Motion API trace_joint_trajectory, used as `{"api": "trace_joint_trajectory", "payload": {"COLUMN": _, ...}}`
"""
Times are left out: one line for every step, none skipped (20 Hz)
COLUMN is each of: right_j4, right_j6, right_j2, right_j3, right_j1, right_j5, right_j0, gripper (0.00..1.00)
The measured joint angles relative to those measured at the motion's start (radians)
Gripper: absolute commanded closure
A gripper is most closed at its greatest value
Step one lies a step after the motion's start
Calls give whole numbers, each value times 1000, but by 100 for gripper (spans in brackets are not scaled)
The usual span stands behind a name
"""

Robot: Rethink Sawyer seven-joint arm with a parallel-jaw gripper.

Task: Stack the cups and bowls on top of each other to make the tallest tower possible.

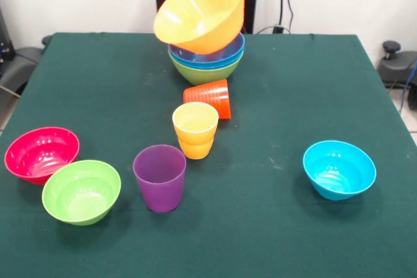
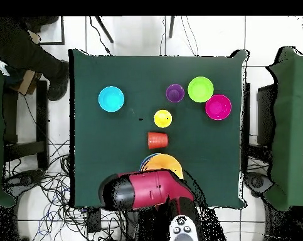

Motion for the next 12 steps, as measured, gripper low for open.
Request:
{"api": "trace_joint_trajectory", "payload": {"right_j4": 7, "right_j6": 2, "right_j2": -3, "right_j3": -3, "right_j1": 6, "right_j5": 0, "right_j0": 8, "gripper": 100}}
{"api": "trace_joint_trajectory", "payload": {"right_j4": 13, "right_j6": 3, "right_j2": -6, "right_j3": -7, "right_j1": 14, "right_j5": 0, "right_j0": 16, "gripper": 100}}
{"api": "trace_joint_trajectory", "payload": {"right_j4": 18, "right_j6": 5, "right_j2": -8, "right_j3": -11, "right_j1": 20, "right_j5": -1, "right_j0": 21, "gripper": 100}}
{"api": "trace_joint_trajectory", "payload": {"right_j4": 25, "right_j6": 7, "right_j2": -13, "right_j3": -16, "right_j1": 30, "right_j5": -6, "right_j0": 28, "gripper": 100}}
{"api": "trace_joint_trajectory", "payload": {"right_j4": 33, "right_j6": 9, "right_j2": -21, "right_j3": -22, "right_j1": 45, "right_j5": -16, "right_j0": 33, "gripper": 100}}
{"api": "trace_joint_trajectory", "payload": {"right_j4": 39, "right_j6": 10, "right_j2": -25, "right_j3": -27, "right_j1": 55, "right_j5": -27, "right_j0": 35, "gripper": 100}}
{"api": "trace_joint_trajectory", "payload": {"right_j4": 41, "right_j6": 11, "right_j2": -28, "right_j3": -29, "right_j1": 61, "right_j5": -34, "right_j0": 35, "gripper": 100}}
{"api": "trace_joint_trajectory", "payload": {"right_j4": 42, "right_j6": 11, "right_j2": -31, "right_j3": -32, "right_j1": 67, "right_j5": -40, "right_j0": 35, "gripper": 100}}
{"api": "trace_joint_trajectory", "payload": {"right_j4": 45, "right_j6": 11, "right_j2": -37, "right_j3": -39, "right_j1": 82, "right_j5": -60, "right_j0": 34, "gripper": 100}}
{"api": "trace_joint_trajectory", "payload": {"right_j4": 48, "right_j6": 11, "right_j2": -42, "right_j3": -44, "right_j1": 96, "right_j5": -81, "right_j0": 35, "gripper": 100}}
{"api": "trace_joint_trajectory", "payload": {"right_j4": 49, "right_j6": 11, "right_j2": -44, "right_j3": -46, "right_j1": 104, "right_j5": -94, "right_j0": 35, "gripper": 100}}
{"api": "trace_joint_trajectory", "payload": {"right_j4": 51, "right_j6": 11, "right_j2": -46, "right_j3": -48, "right_j1": 111, "right_j5": -106, "right_j0": 35, "gripper": 100}}
